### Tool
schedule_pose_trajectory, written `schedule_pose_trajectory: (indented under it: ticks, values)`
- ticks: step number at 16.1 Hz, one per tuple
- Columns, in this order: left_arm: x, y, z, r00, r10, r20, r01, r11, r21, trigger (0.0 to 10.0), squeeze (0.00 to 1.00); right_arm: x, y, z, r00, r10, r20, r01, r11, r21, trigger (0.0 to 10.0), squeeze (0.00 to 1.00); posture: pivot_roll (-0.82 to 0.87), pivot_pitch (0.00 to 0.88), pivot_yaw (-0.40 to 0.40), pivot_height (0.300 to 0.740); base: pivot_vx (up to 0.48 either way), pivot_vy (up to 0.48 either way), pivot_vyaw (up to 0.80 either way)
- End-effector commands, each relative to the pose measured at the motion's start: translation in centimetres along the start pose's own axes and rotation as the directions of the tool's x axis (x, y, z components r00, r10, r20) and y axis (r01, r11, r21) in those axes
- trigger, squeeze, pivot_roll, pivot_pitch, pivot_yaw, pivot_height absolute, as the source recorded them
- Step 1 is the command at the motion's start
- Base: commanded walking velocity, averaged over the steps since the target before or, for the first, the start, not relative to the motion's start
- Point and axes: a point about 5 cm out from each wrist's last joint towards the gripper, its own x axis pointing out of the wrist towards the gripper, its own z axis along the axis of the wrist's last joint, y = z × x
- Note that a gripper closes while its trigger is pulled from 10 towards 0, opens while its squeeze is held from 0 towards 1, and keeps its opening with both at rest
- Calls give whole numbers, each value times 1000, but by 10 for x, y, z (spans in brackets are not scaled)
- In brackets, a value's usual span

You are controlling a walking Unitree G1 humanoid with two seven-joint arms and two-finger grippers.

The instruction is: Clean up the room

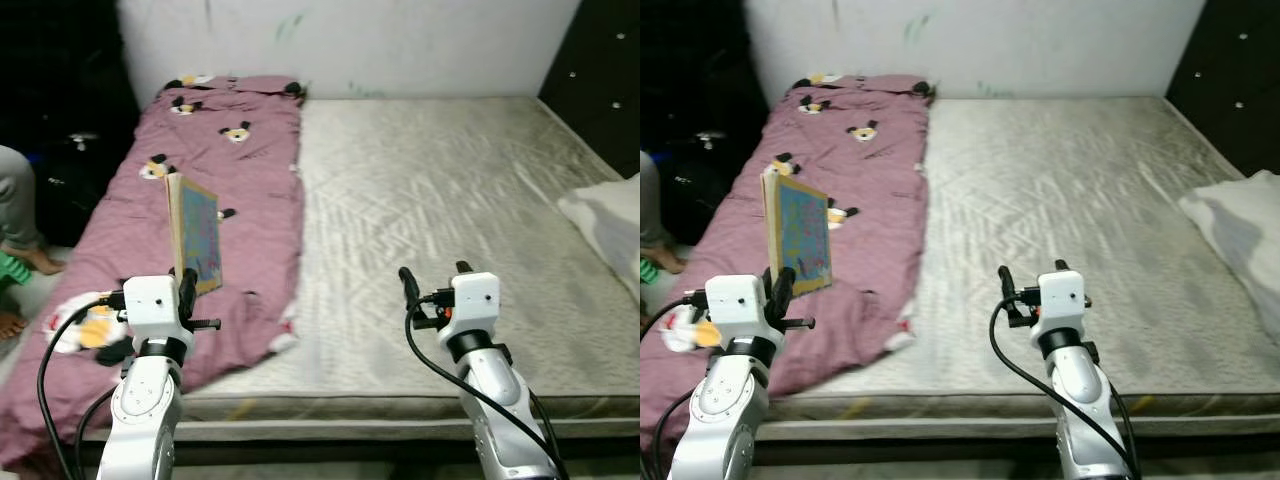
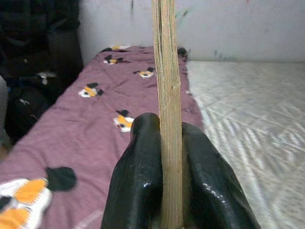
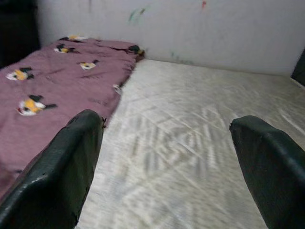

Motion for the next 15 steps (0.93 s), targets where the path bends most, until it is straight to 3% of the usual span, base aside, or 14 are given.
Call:
schedule_pose_trajectory:
  ticks: [1, 8, 15]
  values:
    - [2, -6, 8, 999, -27, 42, 27, 1000, 3, 10000, 0, 2, -4, 4, 1000, -15, 14, 15, 1000, -10, 10000, 0, 36, 38, 30, 740, 0, -375, 0]
    - [2, -5, 7, 999, -32, 32, 32, 999, 7, 10000, 0, 4, -6, 5, 1000, -17, 17, 17, 1000, -17, 10000, 0, 33, 38, 31, 740, 0, -349, 0]
    - [1, -7, 7, 996, -74, 40, 75, 997, -22, 10000, 0, 6, -5, 5, 1000, -21, 7, 21, 1000, 6, 10000, 0, 31, 41, 32, 740, 37, 0, -59]
